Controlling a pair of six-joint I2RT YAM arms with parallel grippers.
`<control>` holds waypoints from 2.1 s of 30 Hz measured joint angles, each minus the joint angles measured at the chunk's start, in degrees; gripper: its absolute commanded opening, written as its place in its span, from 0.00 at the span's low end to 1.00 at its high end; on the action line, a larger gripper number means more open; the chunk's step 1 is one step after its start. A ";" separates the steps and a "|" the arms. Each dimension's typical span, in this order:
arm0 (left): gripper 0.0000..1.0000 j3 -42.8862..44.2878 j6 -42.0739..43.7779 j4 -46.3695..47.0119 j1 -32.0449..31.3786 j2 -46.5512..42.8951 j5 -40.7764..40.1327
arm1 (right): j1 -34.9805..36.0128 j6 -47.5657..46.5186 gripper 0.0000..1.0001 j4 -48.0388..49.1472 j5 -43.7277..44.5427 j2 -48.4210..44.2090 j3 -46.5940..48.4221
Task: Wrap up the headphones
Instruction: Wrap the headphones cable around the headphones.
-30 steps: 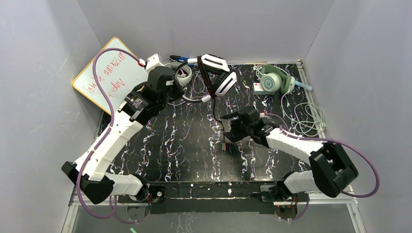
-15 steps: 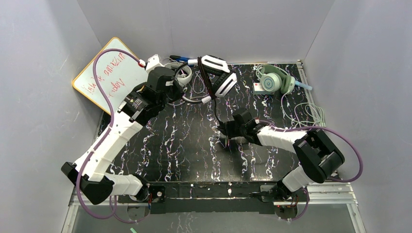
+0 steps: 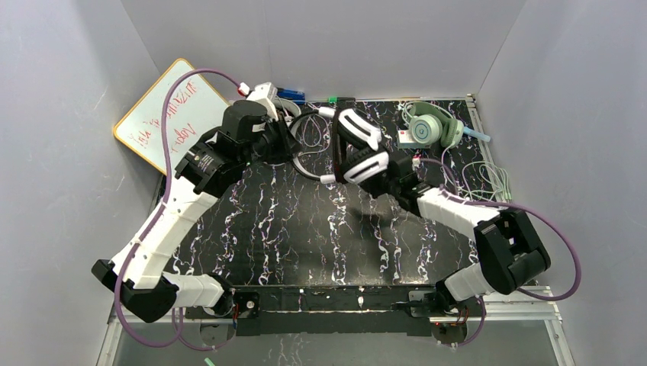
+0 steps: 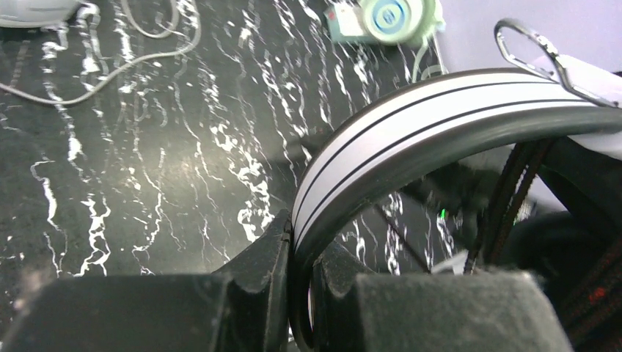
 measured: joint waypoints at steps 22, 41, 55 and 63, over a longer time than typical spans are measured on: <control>0.00 -16.41 21.03 3.67 -5.79 4.61 7.56 | -10.03 -45.55 0.01 2.08 -22.08 -4.85 19.71; 0.00 -16.28 16.24 6.27 -6.40 8.96 12.92 | -10.16 -52.61 0.06 22.47 -40.89 -9.84 12.09; 0.00 -16.17 10.05 7.43 -6.51 14.10 15.06 | -8.13 -55.25 0.15 33.97 -54.27 -10.49 7.69; 0.00 -16.17 9.38 6.29 -6.86 14.16 11.39 | -6.69 -59.01 0.19 30.99 -64.48 -10.49 8.85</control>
